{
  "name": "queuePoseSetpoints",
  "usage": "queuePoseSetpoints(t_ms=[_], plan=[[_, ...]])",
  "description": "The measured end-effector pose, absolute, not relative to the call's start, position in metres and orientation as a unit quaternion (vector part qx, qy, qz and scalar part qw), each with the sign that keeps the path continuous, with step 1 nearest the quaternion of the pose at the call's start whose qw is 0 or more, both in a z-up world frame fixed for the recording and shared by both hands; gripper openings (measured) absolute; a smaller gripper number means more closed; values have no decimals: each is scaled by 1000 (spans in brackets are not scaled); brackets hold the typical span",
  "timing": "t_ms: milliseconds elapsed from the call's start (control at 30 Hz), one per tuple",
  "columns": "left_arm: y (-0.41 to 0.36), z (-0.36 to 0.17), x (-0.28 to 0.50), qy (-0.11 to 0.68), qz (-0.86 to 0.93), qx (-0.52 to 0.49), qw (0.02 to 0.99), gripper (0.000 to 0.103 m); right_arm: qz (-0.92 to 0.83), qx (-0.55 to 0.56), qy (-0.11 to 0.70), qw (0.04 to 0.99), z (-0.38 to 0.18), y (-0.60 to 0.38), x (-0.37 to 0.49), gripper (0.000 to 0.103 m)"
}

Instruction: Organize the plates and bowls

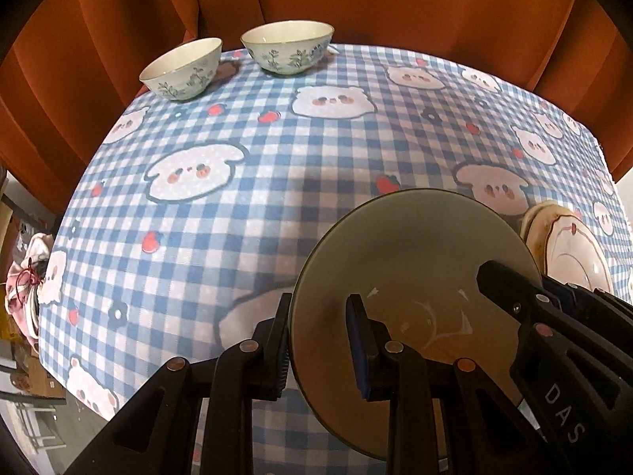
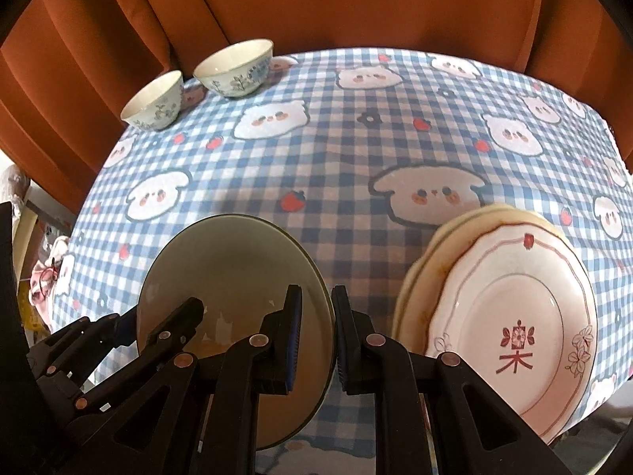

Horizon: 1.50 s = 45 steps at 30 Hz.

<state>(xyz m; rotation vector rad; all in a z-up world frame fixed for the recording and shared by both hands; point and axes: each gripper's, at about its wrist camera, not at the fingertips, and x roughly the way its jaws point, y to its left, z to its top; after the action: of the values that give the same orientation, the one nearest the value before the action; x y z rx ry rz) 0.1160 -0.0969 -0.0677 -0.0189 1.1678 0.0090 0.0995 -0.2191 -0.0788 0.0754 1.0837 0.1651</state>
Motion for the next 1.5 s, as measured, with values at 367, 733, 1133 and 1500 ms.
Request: queuePoseSetpoints(t_ms=[367, 733, 1133, 1500], plan=[[-111, -69, 113, 549, 1, 9, 836, 36, 78, 35, 528, 845, -92, -228, 103, 19], [-103, -58, 107, 527, -41, -6, 849, 75, 69, 9, 501, 863, -75, -211, 94, 68], [-62, -24, 103, 498, -76, -11, 864, 85, 26, 10, 475, 880, -42, -175, 81, 74], [2, -14, 92, 486, -72, -15, 871, 85, 7, 8, 453, 892, -24, -116, 68, 84]])
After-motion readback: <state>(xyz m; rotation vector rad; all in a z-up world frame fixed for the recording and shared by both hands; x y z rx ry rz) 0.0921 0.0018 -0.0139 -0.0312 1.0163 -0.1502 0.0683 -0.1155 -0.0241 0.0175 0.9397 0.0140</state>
